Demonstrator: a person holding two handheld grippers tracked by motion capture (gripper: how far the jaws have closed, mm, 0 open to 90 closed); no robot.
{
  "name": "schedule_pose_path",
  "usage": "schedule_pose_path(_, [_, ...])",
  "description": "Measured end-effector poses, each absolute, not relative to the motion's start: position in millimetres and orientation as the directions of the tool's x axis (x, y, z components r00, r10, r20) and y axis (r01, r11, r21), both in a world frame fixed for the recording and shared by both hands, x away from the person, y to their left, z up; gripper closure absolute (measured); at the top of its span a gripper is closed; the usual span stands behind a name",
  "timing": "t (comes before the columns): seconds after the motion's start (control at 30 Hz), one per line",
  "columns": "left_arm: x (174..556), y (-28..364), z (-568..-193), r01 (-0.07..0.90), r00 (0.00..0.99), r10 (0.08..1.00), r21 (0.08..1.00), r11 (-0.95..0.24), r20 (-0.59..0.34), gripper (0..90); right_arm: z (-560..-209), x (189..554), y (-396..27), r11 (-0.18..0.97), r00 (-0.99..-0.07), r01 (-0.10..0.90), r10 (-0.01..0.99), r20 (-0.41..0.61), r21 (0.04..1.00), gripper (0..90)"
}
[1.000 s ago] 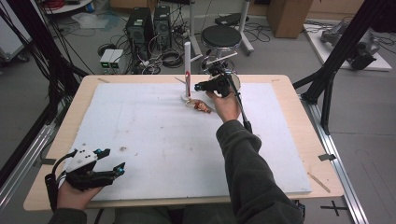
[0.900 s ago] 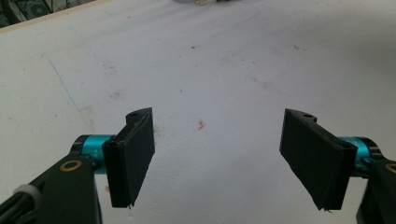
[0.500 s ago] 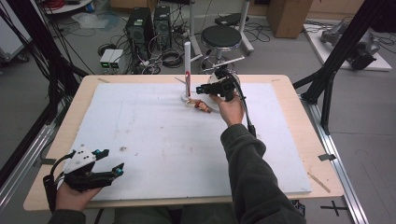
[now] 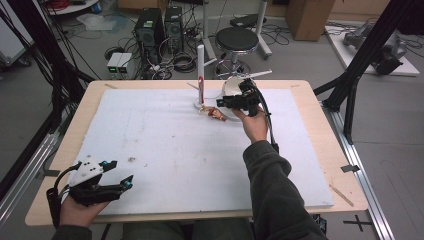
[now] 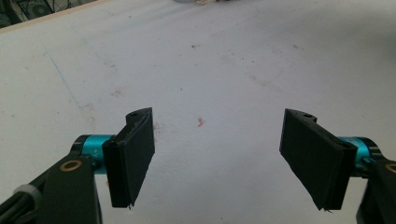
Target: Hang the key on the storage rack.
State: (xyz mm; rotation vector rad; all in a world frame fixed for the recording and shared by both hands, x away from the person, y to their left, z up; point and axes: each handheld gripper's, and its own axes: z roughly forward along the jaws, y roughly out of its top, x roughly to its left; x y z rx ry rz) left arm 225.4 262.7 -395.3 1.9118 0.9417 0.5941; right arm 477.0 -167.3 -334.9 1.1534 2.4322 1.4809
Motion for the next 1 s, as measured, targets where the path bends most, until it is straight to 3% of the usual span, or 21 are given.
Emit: schedule_pose_path(1.0, [226,263,-396,0.380,0.590,0.807,0.873,-0.306,0.026,26.8,-340,454,-191,0.247,-0.736,0.532,0.607,0.299,0.810,35.3])
